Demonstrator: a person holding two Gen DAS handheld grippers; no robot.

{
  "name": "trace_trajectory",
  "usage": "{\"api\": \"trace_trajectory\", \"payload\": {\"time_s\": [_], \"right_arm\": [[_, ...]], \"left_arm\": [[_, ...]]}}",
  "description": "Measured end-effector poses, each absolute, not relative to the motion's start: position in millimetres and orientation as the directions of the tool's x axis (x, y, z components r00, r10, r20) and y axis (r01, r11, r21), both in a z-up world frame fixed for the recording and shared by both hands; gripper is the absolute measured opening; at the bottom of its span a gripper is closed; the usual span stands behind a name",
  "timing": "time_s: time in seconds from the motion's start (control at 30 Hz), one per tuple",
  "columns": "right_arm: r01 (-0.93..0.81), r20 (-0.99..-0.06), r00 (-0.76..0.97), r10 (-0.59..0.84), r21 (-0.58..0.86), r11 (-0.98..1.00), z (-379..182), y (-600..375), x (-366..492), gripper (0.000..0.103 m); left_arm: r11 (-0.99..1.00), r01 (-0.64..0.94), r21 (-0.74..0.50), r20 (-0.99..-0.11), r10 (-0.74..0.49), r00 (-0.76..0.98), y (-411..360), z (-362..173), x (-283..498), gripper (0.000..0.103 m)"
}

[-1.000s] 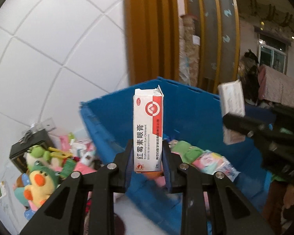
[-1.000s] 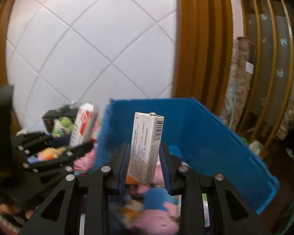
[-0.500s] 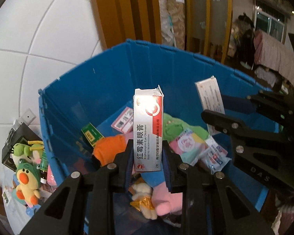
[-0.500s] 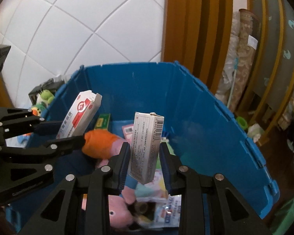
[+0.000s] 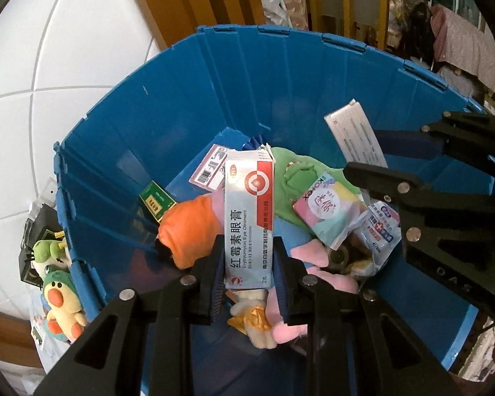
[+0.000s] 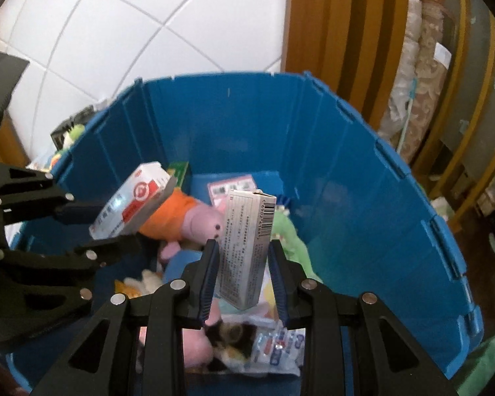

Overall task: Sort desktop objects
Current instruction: 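Carry both medicine boxes over the blue bin and release them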

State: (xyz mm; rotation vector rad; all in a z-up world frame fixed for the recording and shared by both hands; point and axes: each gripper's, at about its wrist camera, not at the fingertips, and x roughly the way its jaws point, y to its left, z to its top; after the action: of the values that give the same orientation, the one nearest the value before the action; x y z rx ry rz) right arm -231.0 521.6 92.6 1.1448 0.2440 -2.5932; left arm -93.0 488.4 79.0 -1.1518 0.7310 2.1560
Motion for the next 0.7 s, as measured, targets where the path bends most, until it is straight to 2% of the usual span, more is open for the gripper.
{"api": "trace_trajectory", "payload": {"time_s": [0.3, 0.33, 0.4, 0.47, 0.5, 0.57, 0.7], "right_arm": [[0.328, -0.755, -0.628, -0.188, -0.038, -0.944, 89, 523, -232, 0.031], [0.327, -0.754, -0.63, -0.187, -0.038, -0.944, 89, 523, -232, 0.032], [0.318, -0.755, -0.63, -0.182, -0.037, -0.947, 89, 523, -233, 0.037], [0.309, -0.753, -0.633, -0.181, -0.031, -0.951, 91, 524, -233, 0.047], [0.306, -0.751, -0.635, -0.181, -0.029, -0.952, 92, 525, -233, 0.051], [0.297, -0.746, -0.642, -0.178, -0.028, -0.955, 94, 526, -232, 0.069], [0.267, -0.731, -0.664, -0.154, -0.04, -0.963, 98, 528, -227, 0.087]], "left_arm": [[-0.693, -0.68, 0.241, -0.845, 0.195, -0.498, 488, 79, -93, 0.028], [-0.694, -0.677, 0.243, -0.844, 0.192, -0.5, 488, 79, -94, 0.031], [-0.701, -0.669, 0.247, -0.838, 0.192, -0.511, 486, 81, -94, 0.051], [-0.707, -0.662, 0.25, -0.828, 0.198, -0.524, 484, 84, -93, 0.064], [-0.709, -0.658, 0.253, -0.822, 0.202, -0.533, 483, 86, -91, 0.066], [-0.714, -0.653, 0.252, -0.814, 0.208, -0.542, 480, 88, -90, 0.067], [-0.741, -0.633, 0.223, -0.801, 0.231, -0.553, 466, 96, -85, 0.067]]}}
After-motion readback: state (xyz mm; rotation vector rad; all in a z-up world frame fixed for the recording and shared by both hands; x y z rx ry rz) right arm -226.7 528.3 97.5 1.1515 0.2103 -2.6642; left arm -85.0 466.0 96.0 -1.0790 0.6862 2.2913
